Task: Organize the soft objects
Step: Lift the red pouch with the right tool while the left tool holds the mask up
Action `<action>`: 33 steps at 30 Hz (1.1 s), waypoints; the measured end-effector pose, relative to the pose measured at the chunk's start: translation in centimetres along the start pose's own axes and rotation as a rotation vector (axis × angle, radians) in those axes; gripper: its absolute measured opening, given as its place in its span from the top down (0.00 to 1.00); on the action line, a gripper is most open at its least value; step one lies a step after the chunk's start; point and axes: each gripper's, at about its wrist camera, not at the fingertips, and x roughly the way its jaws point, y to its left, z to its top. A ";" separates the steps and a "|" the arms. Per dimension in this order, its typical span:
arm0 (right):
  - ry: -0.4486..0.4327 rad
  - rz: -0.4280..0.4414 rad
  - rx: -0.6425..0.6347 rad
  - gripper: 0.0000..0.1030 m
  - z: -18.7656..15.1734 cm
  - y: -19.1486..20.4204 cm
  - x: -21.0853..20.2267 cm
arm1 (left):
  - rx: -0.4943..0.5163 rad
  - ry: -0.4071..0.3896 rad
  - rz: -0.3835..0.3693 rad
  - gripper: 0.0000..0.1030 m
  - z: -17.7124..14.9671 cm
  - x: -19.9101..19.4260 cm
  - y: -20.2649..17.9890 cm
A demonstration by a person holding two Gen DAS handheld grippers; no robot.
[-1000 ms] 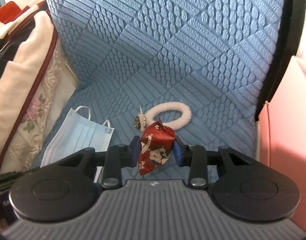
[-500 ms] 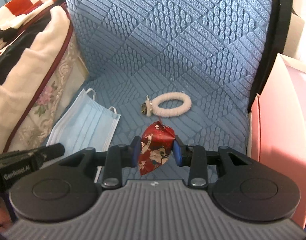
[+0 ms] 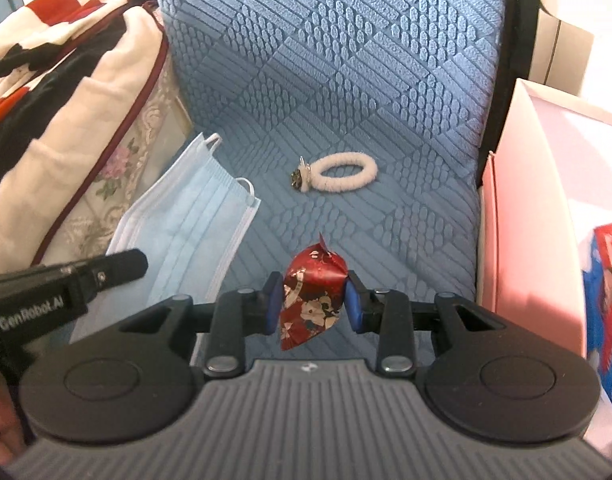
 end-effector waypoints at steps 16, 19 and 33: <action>-0.037 -0.036 -0.009 0.66 -3.1 0.3 -4.3 | -0.013 0.016 -0.031 0.98 -2.2 -3.6 -0.4; -0.032 -0.040 -0.006 0.66 -3.7 0.2 -4.9 | -0.036 0.043 -0.036 0.98 -3.0 -3.8 -0.1; -0.043 -0.053 0.073 0.66 -5.5 -1.1 -8.8 | -0.007 0.006 -0.068 0.98 -2.1 -8.3 -2.6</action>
